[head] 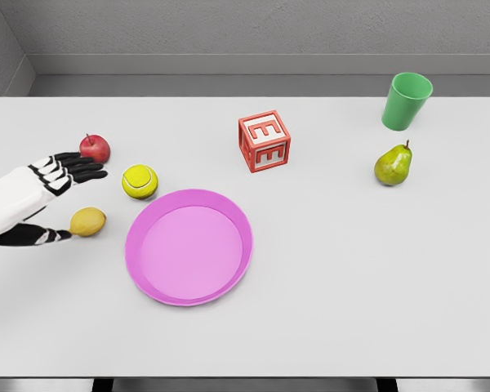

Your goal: Put the lemon on the plate with left arm

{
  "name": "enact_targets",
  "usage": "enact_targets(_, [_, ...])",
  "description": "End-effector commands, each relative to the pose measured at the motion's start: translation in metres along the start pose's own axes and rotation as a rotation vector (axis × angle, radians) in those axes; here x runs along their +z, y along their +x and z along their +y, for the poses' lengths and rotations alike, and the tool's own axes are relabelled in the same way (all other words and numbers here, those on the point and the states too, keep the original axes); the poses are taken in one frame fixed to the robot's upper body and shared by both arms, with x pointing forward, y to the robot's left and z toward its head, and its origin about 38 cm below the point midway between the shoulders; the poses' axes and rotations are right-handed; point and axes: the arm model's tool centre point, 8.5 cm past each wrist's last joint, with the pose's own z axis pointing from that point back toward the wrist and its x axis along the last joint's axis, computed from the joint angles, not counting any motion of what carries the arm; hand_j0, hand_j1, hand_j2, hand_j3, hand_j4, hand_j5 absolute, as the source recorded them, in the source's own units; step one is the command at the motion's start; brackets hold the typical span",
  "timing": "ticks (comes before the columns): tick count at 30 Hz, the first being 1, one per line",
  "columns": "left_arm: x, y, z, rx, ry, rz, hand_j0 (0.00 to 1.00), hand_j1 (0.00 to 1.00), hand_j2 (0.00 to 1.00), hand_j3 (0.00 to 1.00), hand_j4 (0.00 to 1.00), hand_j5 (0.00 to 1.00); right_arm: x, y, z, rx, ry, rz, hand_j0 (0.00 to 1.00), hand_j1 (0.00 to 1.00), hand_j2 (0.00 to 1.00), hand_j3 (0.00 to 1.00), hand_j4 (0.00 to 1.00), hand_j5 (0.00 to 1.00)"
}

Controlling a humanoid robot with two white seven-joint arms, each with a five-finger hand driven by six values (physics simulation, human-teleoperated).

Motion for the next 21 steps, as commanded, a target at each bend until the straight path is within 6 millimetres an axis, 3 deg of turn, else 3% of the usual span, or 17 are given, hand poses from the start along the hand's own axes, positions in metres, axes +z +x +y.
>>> enact_targets(1, [0.008,-0.011,0.006,0.126,0.020,0.031,1.00,1.00,1.00,1.00,1.00,1.00,0.000,0.000,0.000,-0.001,0.000,-0.001,1.00,1.00,1.00,1.00,1.00,1.00])
enact_targets(7, [0.024,-0.034,-0.002,0.331,-0.028,0.085,1.00,1.00,1.00,1.00,1.00,1.00,0.000,0.000,0.000,-0.001,0.000,0.000,1.00,1.00,1.00,1.00,1.00,1.00])
enact_targets(13, [0.021,-0.029,-0.022,0.381,-0.072,0.072,1.00,1.00,1.00,1.00,1.00,1.00,0.000,0.000,0.000,0.000,0.000,0.000,1.00,1.00,1.00,1.00,1.00,1.00])
enact_targets(21, [0.015,-0.025,-0.031,0.381,-0.058,0.062,1.00,1.00,1.00,1.00,1.00,1.00,0.000,0.000,0.000,-0.001,0.000,0.000,1.00,1.00,1.00,1.00,1.00,1.00])
